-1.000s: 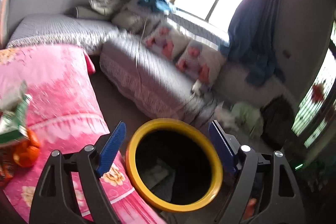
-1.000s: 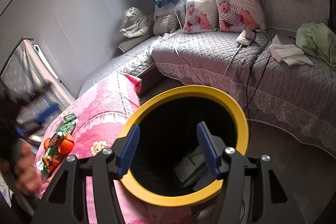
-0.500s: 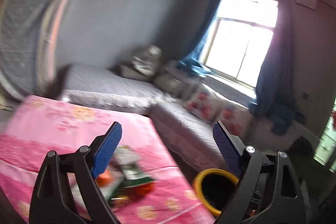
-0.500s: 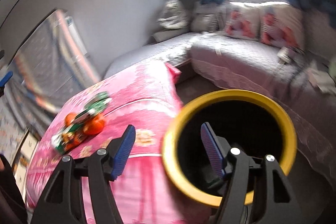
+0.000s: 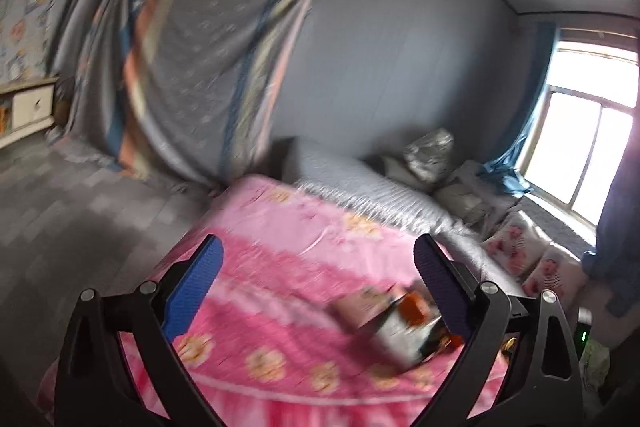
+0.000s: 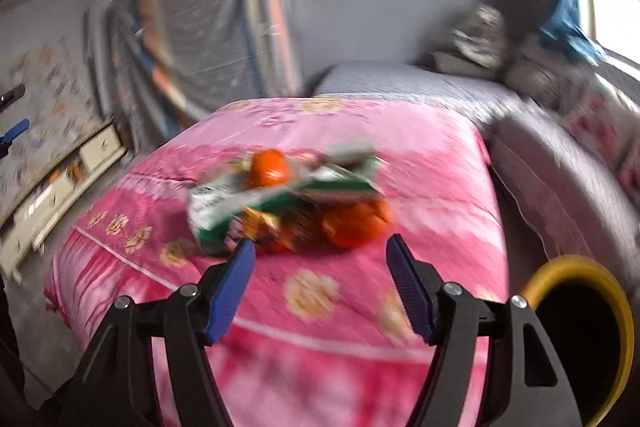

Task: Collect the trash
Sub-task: 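Reach the right tool to the orange peel and grasp it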

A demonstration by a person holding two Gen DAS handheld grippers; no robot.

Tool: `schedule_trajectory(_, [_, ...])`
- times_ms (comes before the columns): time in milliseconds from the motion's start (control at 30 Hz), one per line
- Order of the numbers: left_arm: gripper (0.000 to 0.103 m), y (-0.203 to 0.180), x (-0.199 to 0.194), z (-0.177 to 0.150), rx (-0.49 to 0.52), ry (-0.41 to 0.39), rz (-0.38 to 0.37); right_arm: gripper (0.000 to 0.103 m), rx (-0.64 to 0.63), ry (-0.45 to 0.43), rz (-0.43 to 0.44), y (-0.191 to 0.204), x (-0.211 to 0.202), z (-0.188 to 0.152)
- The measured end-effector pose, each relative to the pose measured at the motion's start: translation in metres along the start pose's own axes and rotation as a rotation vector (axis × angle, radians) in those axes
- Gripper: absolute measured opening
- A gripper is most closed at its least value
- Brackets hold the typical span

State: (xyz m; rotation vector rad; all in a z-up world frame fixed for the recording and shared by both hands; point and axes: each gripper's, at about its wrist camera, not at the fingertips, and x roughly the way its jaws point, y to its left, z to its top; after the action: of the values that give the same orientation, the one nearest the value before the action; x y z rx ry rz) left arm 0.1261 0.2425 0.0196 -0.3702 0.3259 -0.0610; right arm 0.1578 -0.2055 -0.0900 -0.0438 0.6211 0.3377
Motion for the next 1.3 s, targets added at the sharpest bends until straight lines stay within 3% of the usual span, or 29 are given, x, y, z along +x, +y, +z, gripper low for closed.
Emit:
schedule_trajectory(133, [0.093,0.014,0.015,-0.039,0.055,0.112,0.051,0.065,-0.094,0.037,0.026,0.036,0.049,0.042])
schedule_trajectory(333, [0.093,-0.009,0.064,-0.092,0.184,0.309,-0.037,0.065,-0.137,0.135,-0.023,0.06,0.125,0.076])
schedule_trajectory(533, [0.093,-0.018,0.105,-0.112,0.155,0.415,-0.088,0.065,-0.097,0.22,-0.084,0.051,0.172,0.081])
schedule_trajectory(600, [0.093,-0.017,0.113,-0.115,0.14,0.437,-0.098,0.064,-0.07,0.248,-0.062,0.046,0.183,0.079])
schedule_trajectory(700, [0.093,-0.02,0.119,-0.117,0.141,0.447,-0.09,0.059,-0.074,0.26,-0.042,0.046,0.187,0.077])
schedule_trajectory(767, [0.093,-0.023,0.121,-0.119,0.148,0.449,-0.071,0.029,-0.075,0.256,-0.021,0.048,0.185,0.078])
schedule_trajectory(833, [0.093,-0.024,0.123,-0.121,0.153,0.452,-0.06,0.016,-0.077,0.247,-0.01,0.05,0.179,0.079])
schedule_trajectory(867, [0.093,-0.026,0.124,-0.121,0.154,0.457,-0.062,0.002,-0.075,0.243,-0.003,0.05,0.176,0.08])
schedule_trajectory(1000, [0.093,-0.041,0.124,-0.122,0.193,0.465,-0.07,0.0,0.023,0.221,0.099,0.03,0.152,0.086])
schedule_trajectory(1133, [0.093,-0.064,0.128,-0.122,0.243,0.472,-0.089,0.0,0.127,0.128,0.183,-0.009,0.103,0.097])
schedule_trajectory(1200, [0.093,-0.073,0.133,-0.121,0.236,0.476,-0.109,0.001,0.086,0.146,0.249,-0.015,0.094,0.098])
schedule_trajectory(1300, [0.093,-0.083,0.138,-0.118,0.209,0.469,-0.141,0.01,0.017,0.2,0.212,0.0,0.105,0.089])
